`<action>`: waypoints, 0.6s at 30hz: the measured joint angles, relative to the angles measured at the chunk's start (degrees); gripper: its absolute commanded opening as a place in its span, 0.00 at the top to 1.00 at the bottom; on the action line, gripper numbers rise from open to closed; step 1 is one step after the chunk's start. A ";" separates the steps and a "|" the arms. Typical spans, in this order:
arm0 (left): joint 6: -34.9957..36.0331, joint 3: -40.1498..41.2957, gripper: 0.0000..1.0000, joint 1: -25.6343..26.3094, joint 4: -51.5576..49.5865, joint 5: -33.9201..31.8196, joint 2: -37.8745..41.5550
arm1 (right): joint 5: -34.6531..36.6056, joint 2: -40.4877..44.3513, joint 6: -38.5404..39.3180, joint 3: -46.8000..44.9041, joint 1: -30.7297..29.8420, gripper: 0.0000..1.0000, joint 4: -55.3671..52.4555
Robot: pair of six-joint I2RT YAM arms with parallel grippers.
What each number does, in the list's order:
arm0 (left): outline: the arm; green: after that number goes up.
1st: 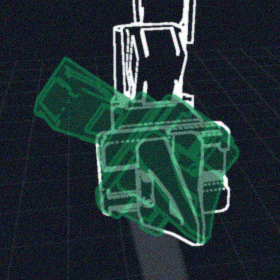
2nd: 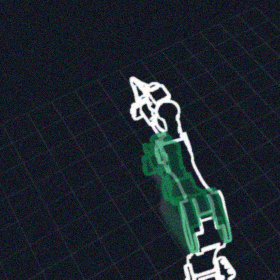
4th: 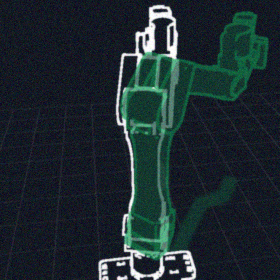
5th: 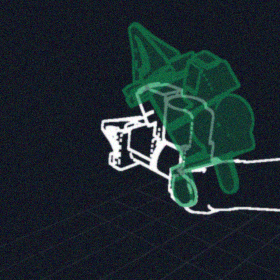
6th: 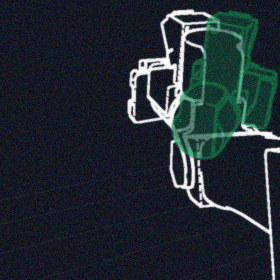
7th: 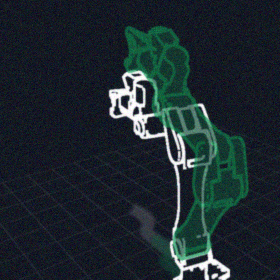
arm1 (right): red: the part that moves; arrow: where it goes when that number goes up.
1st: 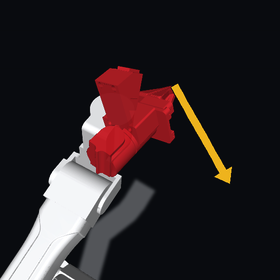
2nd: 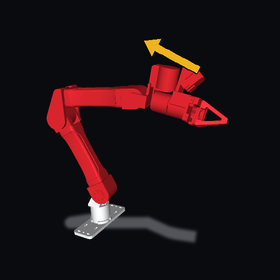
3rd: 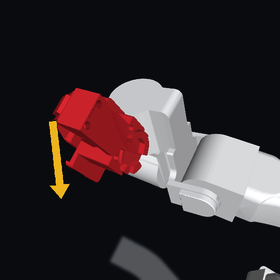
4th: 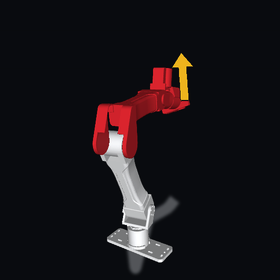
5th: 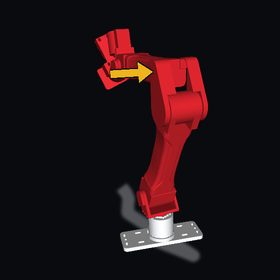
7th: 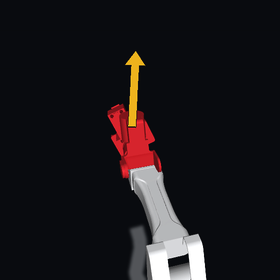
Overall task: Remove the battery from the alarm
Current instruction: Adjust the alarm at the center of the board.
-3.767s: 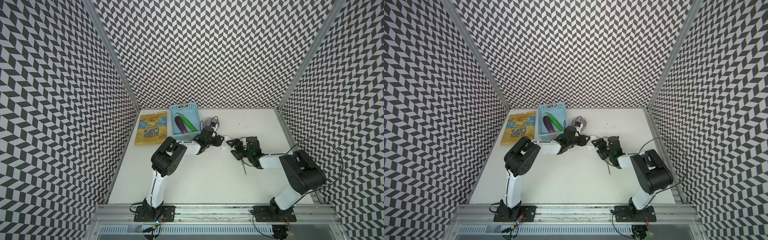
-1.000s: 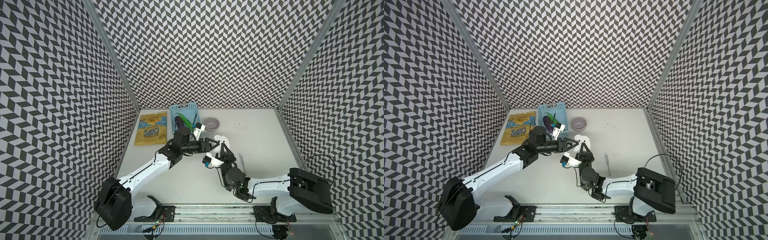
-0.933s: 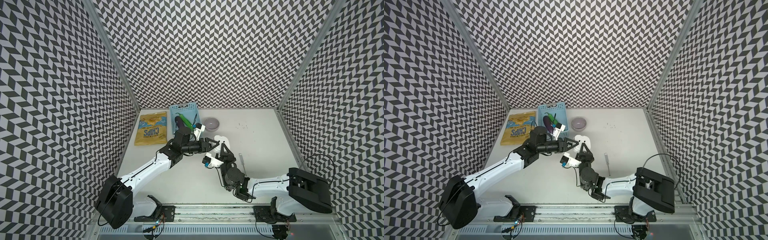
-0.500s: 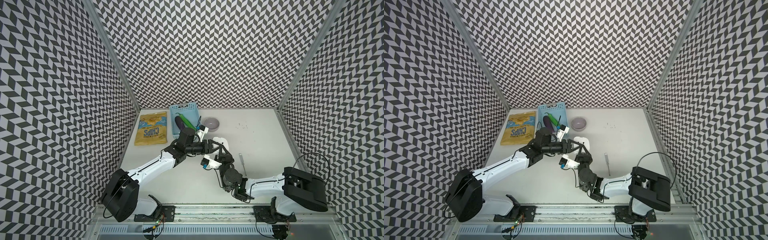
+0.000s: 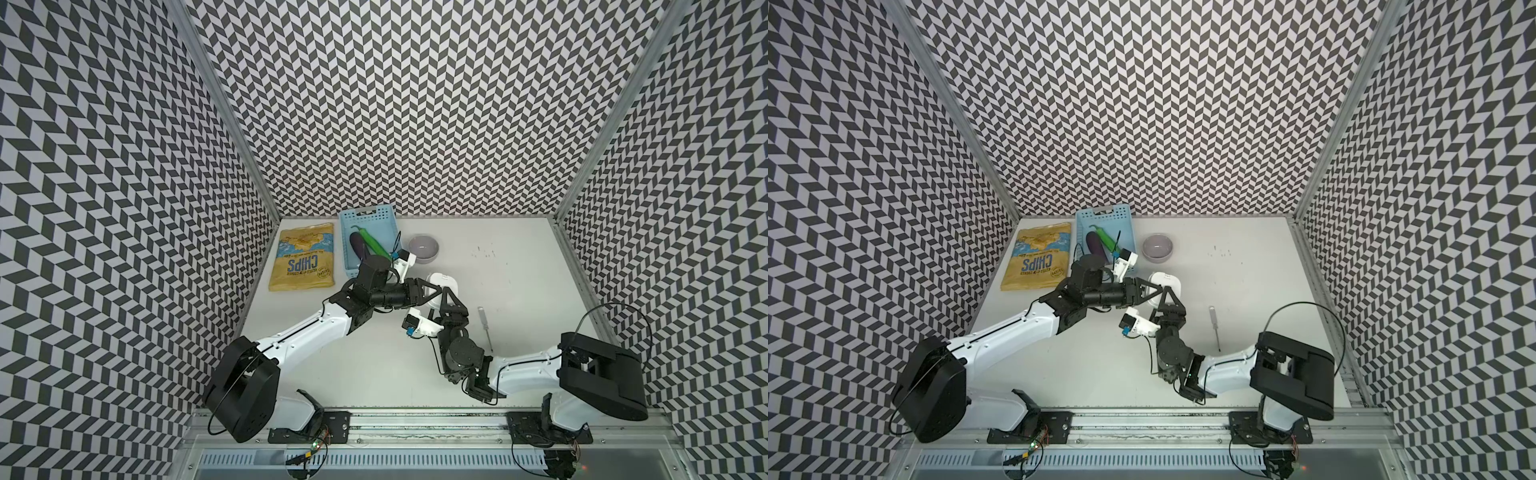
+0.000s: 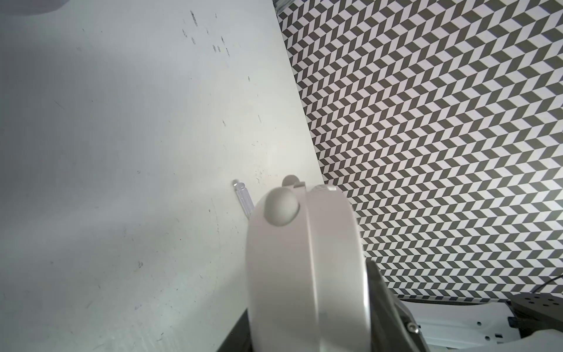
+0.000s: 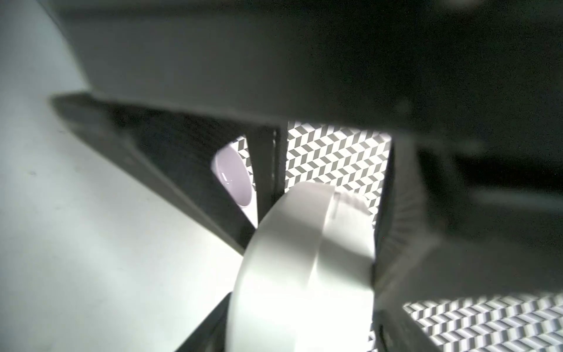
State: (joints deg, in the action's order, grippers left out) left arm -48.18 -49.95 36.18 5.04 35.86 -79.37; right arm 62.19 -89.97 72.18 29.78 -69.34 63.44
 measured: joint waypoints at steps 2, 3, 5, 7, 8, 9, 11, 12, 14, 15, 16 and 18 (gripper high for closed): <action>1.16 0.96 0.91 -0.59 -0.02 -0.35 0.24 | -1.53 2.84 -4.72 0.04 0.09 0.06 -6.32; 1.60 1.46 0.92 -1.01 0.04 -0.39 0.50 | -3.06 4.79 -7.67 0.15 0.13 0.03 -10.38; 3.02 2.67 0.92 -2.64 0.17 -0.17 1.51 | -7.30 9.79 -15.52 1.20 0.44 0.00 -21.22; 5.16 3.48 0.93 -4.74 -0.28 -0.33 2.91 | -14.93 15.43 -23.76 3.28 1.60 0.00 -32.72; 6.99 3.61 0.94 -6.03 -1.07 -1.14 3.63 | -20.20 18.62 -27.91 4.85 2.80 0.00 -38.51; 9.29 3.54 0.94 -7.04 -2.25 -1.97 4.26 | -25.55 21.33 -31.69 6.51 4.63 0.00 -43.23; 14.51 3.04 0.94 -8.66 -5.55 -3.80 5.51 | -39.50 26.16 -39.08 10.32 11.15 0.00 -51.12; 17.42 2.40 0.94 -8.90 -7.69 -4.31 5.86 | -47.25 27.98 -42.40 12.02 15.69 0.00 -53.75; 23.19 0.39 0.94 -8.76 -12.52 -4.02 5.90 | -62.36 29.90 -47.91 14.25 24.68 0.00 -56.78; 25.99 -0.68 0.93 -8.50 -14.93 -3.39 5.88 | -69.16 30.05 -49.96 15.28 28.68 0.00 -58.34; 28.52 -1.75 0.92 -8.28 -17.25 -2.60 5.88 | -74.73 29.66 -51.54 16.33 31.89 0.00 -59.95; 34.29 -4.44 0.90 -7.26 -22.36 -0.85 5.88 | -86.23 26.95 -53.42 19.58 36.65 0.00 -64.98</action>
State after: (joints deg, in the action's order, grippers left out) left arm -13.89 -54.39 28.93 -17.32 35.00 -73.49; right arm -24.03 -63.02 18.76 49.36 -32.69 -1.54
